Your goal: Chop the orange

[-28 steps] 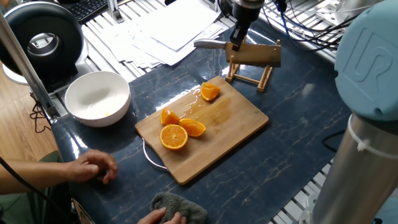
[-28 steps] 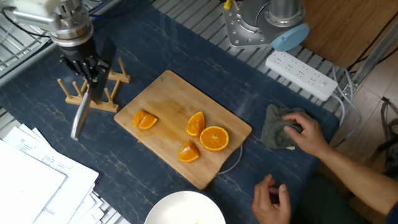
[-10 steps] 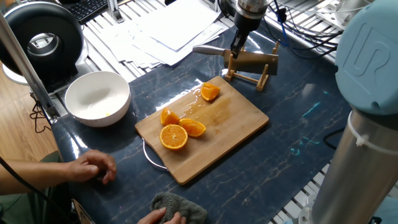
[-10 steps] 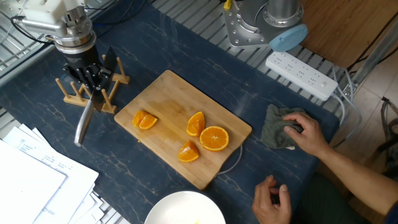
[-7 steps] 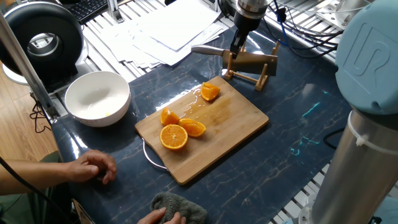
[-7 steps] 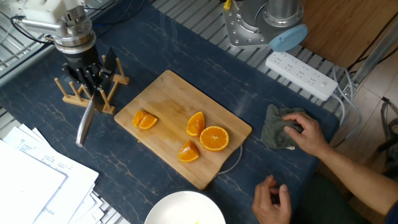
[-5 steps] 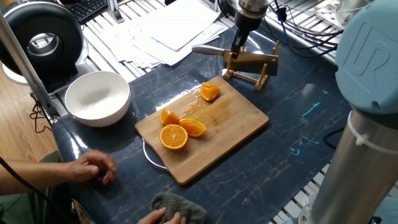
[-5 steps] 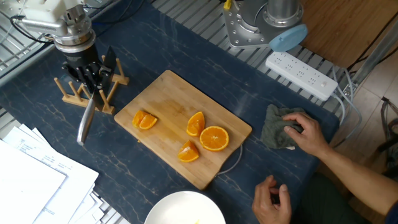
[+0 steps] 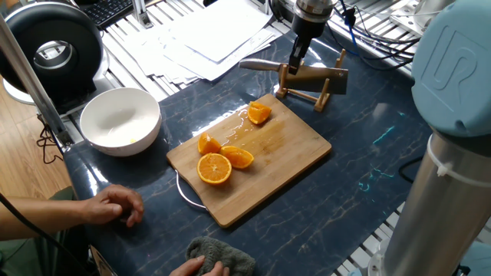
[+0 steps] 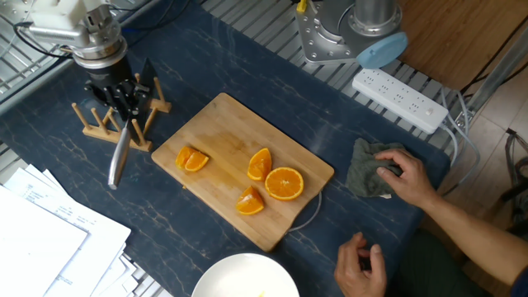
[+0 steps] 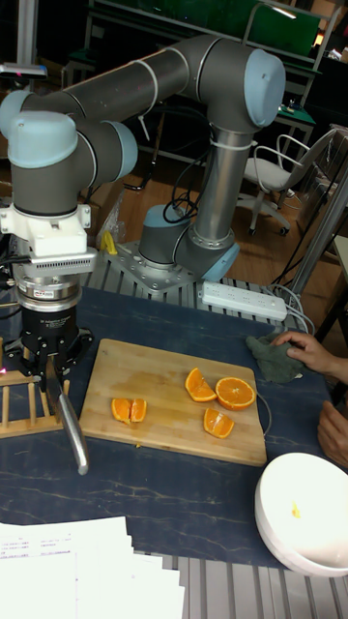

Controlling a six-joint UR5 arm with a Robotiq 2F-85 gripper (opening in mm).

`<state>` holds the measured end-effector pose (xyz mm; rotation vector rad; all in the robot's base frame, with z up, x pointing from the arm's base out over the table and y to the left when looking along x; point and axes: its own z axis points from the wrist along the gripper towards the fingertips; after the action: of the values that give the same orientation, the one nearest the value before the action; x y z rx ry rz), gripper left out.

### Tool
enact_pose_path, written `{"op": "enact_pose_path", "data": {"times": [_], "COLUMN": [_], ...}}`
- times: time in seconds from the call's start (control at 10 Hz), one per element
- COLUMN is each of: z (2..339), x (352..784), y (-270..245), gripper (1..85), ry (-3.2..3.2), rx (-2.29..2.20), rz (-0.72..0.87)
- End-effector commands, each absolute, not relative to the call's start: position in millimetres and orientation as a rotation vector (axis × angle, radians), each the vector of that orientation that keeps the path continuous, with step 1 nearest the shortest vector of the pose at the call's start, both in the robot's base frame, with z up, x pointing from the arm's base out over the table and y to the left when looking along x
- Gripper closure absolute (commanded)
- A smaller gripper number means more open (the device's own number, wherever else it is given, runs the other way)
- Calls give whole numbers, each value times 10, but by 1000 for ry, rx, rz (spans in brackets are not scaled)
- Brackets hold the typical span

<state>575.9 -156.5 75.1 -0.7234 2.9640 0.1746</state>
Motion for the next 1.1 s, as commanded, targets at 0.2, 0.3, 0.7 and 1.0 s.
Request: {"op": "enact_pose_path", "data": {"times": [0.2, 0.3, 0.7, 1.0], "z": [770, 767, 852, 1105], "x": [5698, 5696, 5635, 5693], "y": [-1455, -1433, -1554, -1673], "gripper": [557, 553, 520, 510], "ry": [2972, 2971, 2995, 3002], "rx": [-710, -705, -749, -757], "rz": [277, 292, 244, 130]}}
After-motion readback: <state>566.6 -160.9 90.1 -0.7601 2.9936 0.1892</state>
